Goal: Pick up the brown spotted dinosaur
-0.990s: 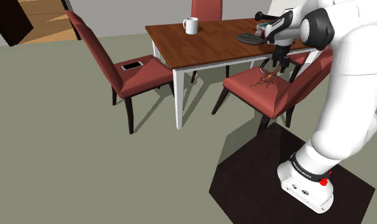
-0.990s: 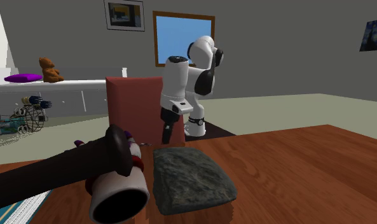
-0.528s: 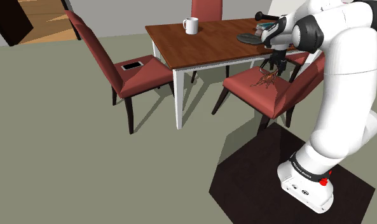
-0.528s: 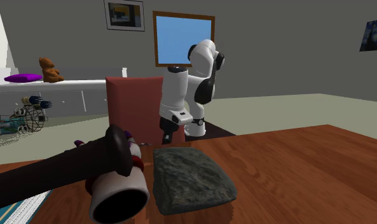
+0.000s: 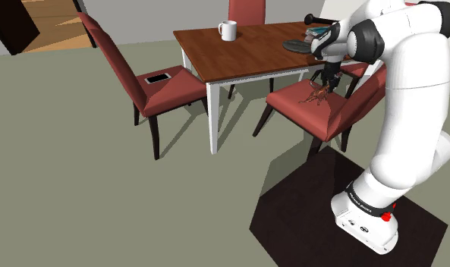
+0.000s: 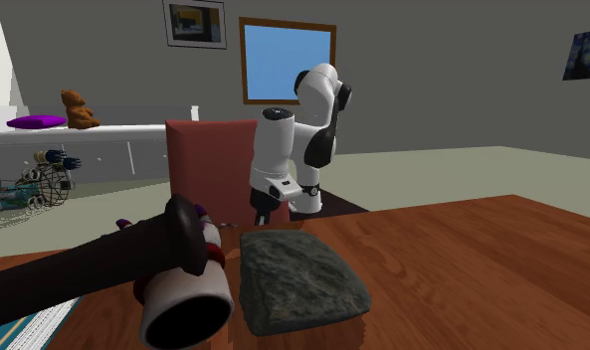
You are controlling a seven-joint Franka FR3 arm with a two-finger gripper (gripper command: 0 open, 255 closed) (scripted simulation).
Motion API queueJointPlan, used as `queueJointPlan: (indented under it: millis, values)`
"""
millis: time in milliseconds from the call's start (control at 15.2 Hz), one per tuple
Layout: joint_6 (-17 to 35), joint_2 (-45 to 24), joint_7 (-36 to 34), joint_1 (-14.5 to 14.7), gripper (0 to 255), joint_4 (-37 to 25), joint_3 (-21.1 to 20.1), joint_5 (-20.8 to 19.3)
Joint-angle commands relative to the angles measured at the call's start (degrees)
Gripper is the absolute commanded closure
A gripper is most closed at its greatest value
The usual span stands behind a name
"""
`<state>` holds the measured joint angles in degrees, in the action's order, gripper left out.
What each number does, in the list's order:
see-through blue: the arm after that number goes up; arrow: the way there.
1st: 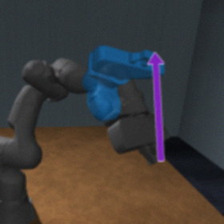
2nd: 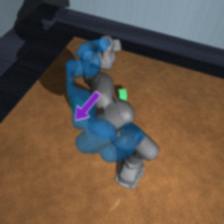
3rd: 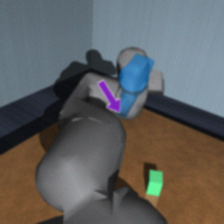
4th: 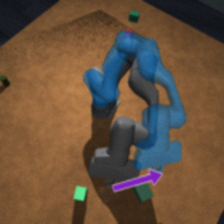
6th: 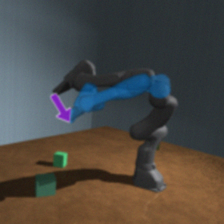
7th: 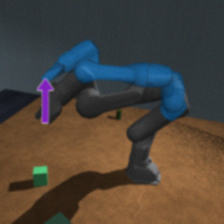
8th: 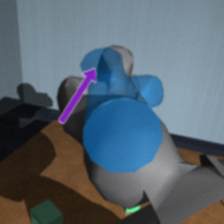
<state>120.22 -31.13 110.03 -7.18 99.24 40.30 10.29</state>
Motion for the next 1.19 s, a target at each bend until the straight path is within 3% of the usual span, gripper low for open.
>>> queueJointPlan:
  millis: [0, 264, 1122]
  values:
    - [0.02, -0.06, 0.00, 0.00, 255, 0.08, -0.03, 0.01]
    - [-0.05, -0.23, 0.03, -0.11, 255, -0.14, -0.08, 0.09]
    - [-8.05, 4.14, -0.61, 1.10, 255, -4.46, 1.94, -2.74]
